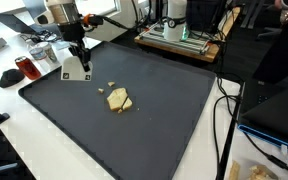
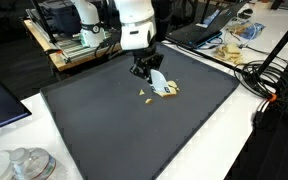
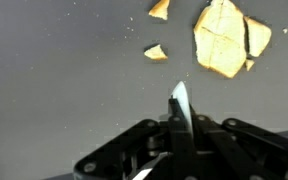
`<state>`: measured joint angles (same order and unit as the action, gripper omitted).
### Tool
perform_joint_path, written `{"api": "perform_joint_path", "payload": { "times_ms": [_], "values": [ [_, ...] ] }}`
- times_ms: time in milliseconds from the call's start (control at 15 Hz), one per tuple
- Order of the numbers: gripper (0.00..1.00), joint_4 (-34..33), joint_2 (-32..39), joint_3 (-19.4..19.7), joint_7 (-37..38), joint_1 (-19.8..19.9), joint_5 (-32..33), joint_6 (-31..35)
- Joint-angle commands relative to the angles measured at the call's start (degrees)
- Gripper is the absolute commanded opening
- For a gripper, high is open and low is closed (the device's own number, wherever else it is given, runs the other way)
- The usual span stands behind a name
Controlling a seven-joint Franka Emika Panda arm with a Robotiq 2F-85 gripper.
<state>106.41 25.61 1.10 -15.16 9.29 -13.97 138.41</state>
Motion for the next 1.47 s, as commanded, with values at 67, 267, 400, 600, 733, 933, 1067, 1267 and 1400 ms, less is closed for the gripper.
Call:
{"api": "perform_joint_path", "payload": {
  "times_ms": [67,267,400,600,733,933,1067,1267,1400],
  "values": [
    [0.01,1.1,-3.6,6.2,19.8,-10.0,18.5,-1.5],
    [0.01,-0.4,-4.4,7.1,29.7,-14.9,27.5,-8.3],
    [0.01,-1.7,-4.7,6.3,34.5,-17.0,30.6,-13.5],
    [0.01,-4.5,-4.2,5.1,41.5,-19.5,32.6,-20.9],
    [0.01,-6.5,-3.3,4.4,45.6,-20.9,32.7,-25.1],
    [0.01,-9.4,-1.0,3.9,52.5,-22.6,34.2,-27.9],
    [0.01,-10.8,0.7,4.1,57.4,-23.5,35.7,-28.1],
    [0.01,-13.3,3.7,4.9,65.6,-25.1,39.4,-28.2],
    [0.01,-15.6,6.0,5.5,71.4,-26.6,42.9,-29.7]
  ]
}}
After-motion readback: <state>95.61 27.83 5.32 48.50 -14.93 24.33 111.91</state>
